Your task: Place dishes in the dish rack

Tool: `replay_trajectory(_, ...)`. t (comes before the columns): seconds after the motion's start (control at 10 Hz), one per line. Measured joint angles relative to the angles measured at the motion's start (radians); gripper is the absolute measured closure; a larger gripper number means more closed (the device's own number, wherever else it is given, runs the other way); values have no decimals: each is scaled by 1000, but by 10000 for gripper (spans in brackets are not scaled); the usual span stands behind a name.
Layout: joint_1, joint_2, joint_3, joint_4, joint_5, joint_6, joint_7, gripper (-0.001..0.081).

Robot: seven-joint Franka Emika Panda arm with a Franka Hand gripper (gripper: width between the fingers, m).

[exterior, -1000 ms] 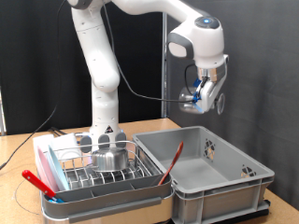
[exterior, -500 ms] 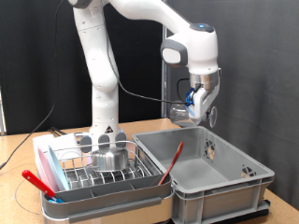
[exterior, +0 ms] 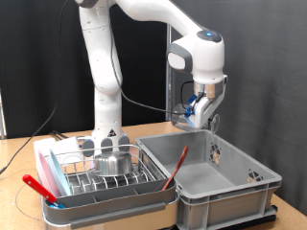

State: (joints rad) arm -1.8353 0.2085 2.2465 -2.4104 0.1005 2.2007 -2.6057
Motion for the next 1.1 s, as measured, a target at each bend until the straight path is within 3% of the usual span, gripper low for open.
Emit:
replay_trajectory(0.5,5,-211,-49,81,176,-106,-35,700)
replay_trajectory(0.6,5,-255,-48,87,184,-72,-37,700)
replay_trajectory(0.9,1,-353,-18,59,203,156,-47,700)
replay_trajectory(1.1,-30,-409,22,56,272,220,-55,700)
